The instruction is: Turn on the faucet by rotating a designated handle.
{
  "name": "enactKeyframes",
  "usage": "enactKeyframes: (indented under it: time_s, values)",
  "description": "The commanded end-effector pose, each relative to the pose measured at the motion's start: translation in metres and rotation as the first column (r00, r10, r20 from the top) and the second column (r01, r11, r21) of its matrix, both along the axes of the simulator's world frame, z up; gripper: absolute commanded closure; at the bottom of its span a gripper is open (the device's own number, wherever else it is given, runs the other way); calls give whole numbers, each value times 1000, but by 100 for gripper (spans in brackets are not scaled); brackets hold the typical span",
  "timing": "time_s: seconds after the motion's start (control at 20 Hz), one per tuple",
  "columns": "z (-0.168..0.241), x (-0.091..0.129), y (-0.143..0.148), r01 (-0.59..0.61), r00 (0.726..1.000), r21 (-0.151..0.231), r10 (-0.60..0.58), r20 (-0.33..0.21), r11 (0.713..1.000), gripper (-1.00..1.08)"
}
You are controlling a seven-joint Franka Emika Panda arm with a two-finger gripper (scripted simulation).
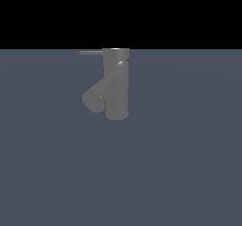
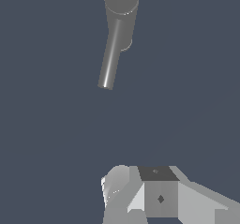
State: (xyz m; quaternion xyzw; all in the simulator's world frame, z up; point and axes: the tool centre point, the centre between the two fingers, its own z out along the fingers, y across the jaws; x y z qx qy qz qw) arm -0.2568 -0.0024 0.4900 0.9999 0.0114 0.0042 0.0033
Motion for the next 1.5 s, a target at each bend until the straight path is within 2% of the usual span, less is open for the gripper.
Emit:
enactKeyframes:
  time_s: [0.0, 0.4, 0.85, 1.15, 1.45]
  values:
    - [0, 0, 0, 0, 1000, 0, 0, 0, 1000, 108]
    - [1, 3, -1, -5, 1000, -17, 5, -22, 1000, 108]
    - [2, 8, 0, 15, 1000, -12, -15, -21, 1000, 108]
    - [4, 23, 3, 74, 997, 0, -74, -21, 997, 108]
    - [5, 49, 7, 174, 985, 19, -173, -25, 985, 108]
